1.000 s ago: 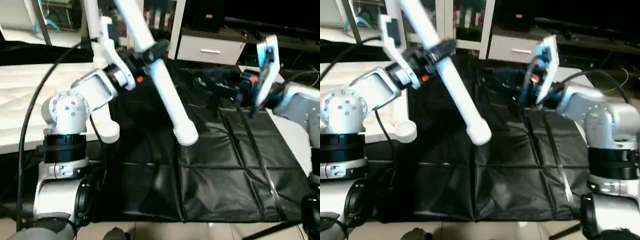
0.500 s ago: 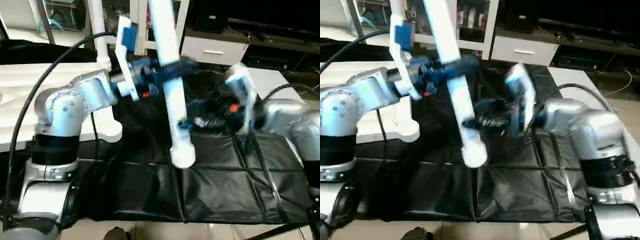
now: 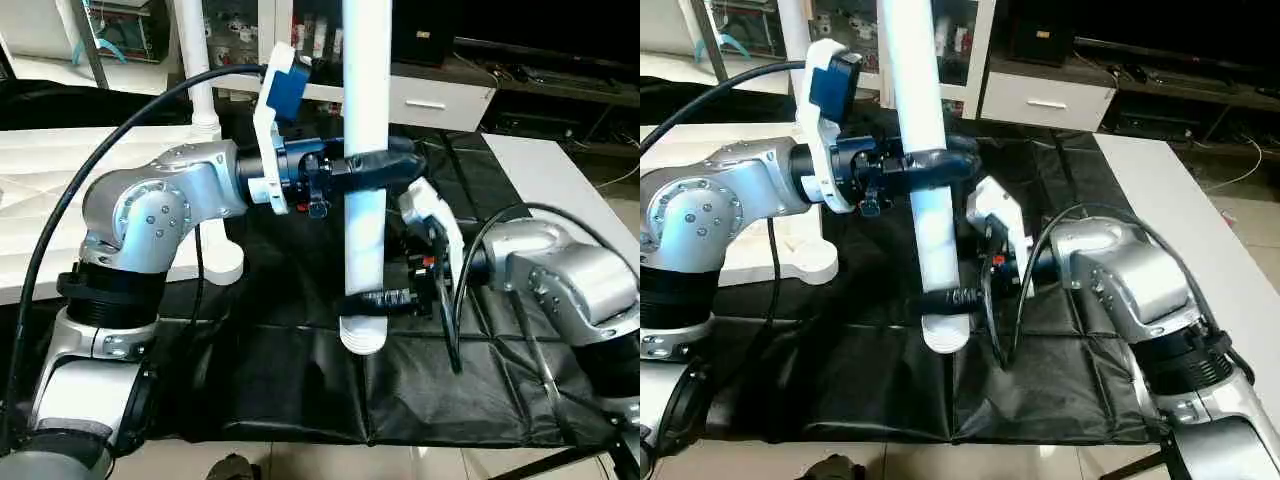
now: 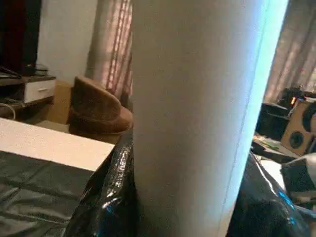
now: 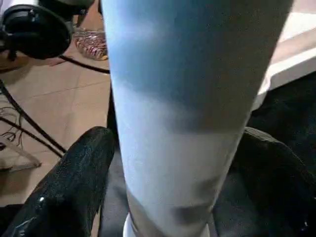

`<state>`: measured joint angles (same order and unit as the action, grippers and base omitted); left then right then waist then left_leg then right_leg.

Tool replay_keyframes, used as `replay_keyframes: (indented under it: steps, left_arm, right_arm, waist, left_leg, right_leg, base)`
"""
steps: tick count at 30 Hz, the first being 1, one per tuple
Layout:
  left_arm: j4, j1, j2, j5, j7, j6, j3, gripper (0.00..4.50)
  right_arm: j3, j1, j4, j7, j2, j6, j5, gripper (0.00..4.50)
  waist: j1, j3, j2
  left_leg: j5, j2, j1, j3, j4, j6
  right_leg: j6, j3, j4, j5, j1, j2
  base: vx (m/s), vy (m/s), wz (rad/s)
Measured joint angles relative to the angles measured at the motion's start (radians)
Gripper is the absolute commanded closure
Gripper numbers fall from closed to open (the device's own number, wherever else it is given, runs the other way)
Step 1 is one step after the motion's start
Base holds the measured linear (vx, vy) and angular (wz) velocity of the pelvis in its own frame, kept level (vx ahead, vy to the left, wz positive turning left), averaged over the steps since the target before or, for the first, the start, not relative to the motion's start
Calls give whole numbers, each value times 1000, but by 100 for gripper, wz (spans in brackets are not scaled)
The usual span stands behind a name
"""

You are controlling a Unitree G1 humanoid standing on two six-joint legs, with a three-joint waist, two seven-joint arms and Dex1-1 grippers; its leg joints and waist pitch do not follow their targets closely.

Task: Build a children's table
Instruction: Insert table leg to table base

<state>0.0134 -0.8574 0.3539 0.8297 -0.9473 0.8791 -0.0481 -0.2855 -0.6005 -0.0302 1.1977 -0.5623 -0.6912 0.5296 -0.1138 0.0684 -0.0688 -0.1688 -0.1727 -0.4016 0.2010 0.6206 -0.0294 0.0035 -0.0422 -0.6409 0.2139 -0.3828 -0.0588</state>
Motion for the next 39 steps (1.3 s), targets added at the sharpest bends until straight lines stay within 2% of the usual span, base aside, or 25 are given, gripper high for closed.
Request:
replay_keyframes:
  steps: [3,5,8,9,18,22,26,39]
  left_arm:
    - [-4,0,8,0,-14,-7,-7,276]
    - [-11,0,10,-1,-22,-10,-10,276]
    - [-11,0,9,-3,-29,-13,-11,276]
    - [-11,0,9,-4,-31,-13,-11,276]
    - [-12,0,7,-12,-53,-15,-22,276]
    - [-14,0,7,-18,-59,-17,-31,276]
    - [-14,0,7,-21,-60,-20,-31,276]
    - [-11,0,-6,-40,-45,-28,-31,276]
  right_arm:
    - [-7,6,6,6,0,6,-13,51]
    - [-10,6,7,8,1,9,-14,78]
    - [-21,9,8,18,0,20,-20,97]
    - [-28,12,9,25,0,23,-23,122]
    - [-38,18,14,43,2,31,-33,180]
    - [-38,18,15,47,4,37,-34,226]
    - [-40,18,15,50,4,44,-36,253]
    - [-39,18,17,51,9,50,-52,263]
  waist:
    - [1,0,0]
    - [1,0,0]
    - [1,0,0]
    - [1,0,0]
    - [0,0,0]
    - [1,0,0]
    - [0,0,0]
    - [-1,0,0]
  left_leg:
    - [0,0,0,0,0,0]
    - [0,0,0,0,0,0]
    - [0,0,0,0,0,0]
    - [0,0,0,0,0,0]
    - [0,0,0,0,0,0]
    - [0,0,0,0,0,0]
    - [0,0,0,0,0,0]
    - [0,0,0,0,0,0]
  right_leg:
    - [0,0,0,0,0,0]
    - [0,0,0,0,0,0]
    - [0,0,-1,0,0,0]
    - [0,0,0,0,0,0]
    - [0,0,-1,0,0,0]
    - [0,0,-1,0,0,0]
    - [0,0,-1,0,0,0]
    - [0,0,-1,0,0,0]
  base:
    - [0,0,0]
    - [0,0,0]
    - [0,0,0]
    - [0,0,0]
    - [0,0,0]
    - [0,0,0]
    - [0,0,0]
    - [0,0,0]
